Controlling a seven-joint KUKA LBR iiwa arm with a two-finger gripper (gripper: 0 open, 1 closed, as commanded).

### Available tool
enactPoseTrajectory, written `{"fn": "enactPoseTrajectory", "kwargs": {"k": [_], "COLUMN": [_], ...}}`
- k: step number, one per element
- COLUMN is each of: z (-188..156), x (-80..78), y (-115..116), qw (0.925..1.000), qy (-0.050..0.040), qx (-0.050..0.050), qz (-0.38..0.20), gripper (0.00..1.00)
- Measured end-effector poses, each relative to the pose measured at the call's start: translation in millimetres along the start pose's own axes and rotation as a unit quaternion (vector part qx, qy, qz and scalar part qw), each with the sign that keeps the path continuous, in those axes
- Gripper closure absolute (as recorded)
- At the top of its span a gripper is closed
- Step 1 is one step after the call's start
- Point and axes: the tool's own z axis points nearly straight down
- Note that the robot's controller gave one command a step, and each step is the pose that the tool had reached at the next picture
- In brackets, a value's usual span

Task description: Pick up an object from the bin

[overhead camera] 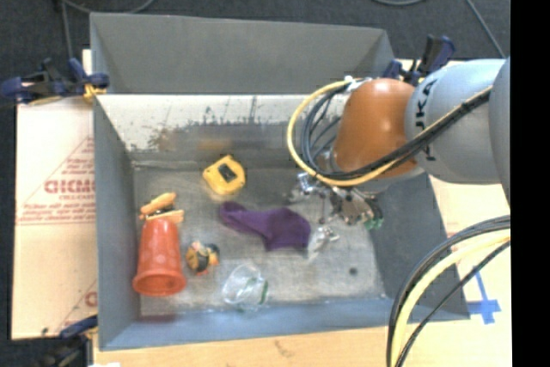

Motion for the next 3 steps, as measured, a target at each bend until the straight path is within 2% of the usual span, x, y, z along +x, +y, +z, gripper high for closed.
{"fn": "enactPoseTrajectory", "kwargs": {"k": [1, 2, 3], "z": [2, 2, -187], "x": [-23.1, -23.6, -14.1], "y": [53, 54, 62], "qw": [0.9875, 0.9876, 0.9882], "qy": [-0.0032, -0.0039, -0.0025], "qx": [0.006, 0.005, 0.000], "qz": [0.158, 0.157, 0.153], "gripper": [1.00, 1.00, 1.00]}}
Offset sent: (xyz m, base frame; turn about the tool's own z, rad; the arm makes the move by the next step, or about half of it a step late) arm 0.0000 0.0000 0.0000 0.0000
